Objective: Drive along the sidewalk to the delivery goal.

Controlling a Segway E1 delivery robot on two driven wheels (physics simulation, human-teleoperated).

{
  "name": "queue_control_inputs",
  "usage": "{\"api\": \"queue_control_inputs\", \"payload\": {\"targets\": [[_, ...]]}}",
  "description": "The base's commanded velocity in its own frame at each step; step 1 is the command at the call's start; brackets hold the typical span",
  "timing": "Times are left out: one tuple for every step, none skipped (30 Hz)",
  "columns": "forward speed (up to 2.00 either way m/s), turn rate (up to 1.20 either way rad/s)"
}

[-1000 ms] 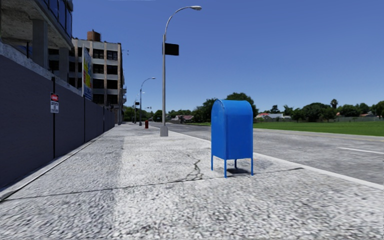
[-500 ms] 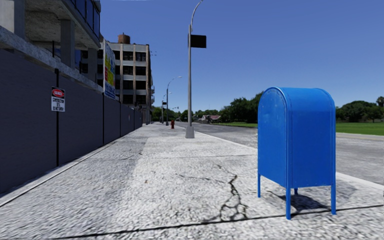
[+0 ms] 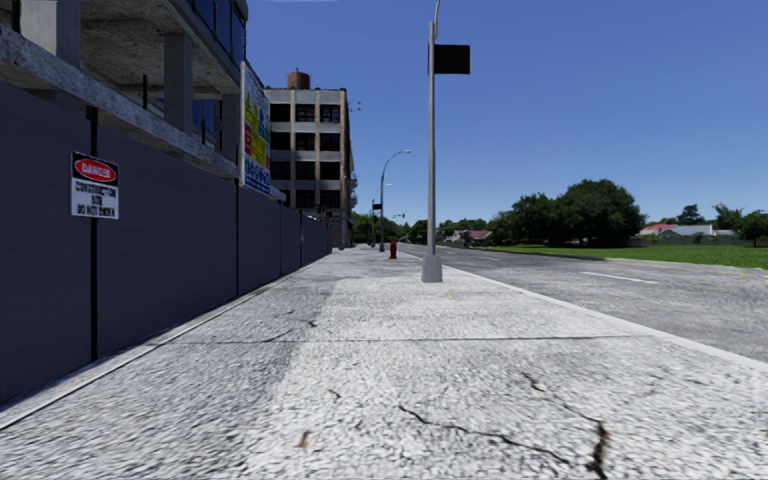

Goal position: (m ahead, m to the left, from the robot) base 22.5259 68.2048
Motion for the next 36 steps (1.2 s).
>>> {"api": "queue_control_inputs", "payload": {"targets": [[2.00, 0.37], [2.00, 0.37], [2.00, 0.37], [2.00, 0.37], [2.00, 0.37], [2.00, 0.00], [2.00, 0.00], [2.00, 0.00], [2.00, 0.00], [2.00, 0.00], [2.00, 0.00], [2.00, 0.00], [2.00, 0.00], [2.00, 0.00], [2.00, 0.00], [2.00, 0.00], [2.00, 0.00], [2.00, 0.00], [2.00, 0.00], [2.00, 0.00], [2.00, 0.00], [2.00, 0.00], [2.00, 0.00], [2.00, 0.00], [2.00, 0.00], [2.00, 0.00], [2.00, 0.00], [2.00, 0.00], [2.00, 0.00], [2.00, 0.00], [2.00, 0.00], [2.00, 0.00], [2.00, 0.00], [2.00, 0.00], [2.00, 0.00], [2.00, 0.00]]}}
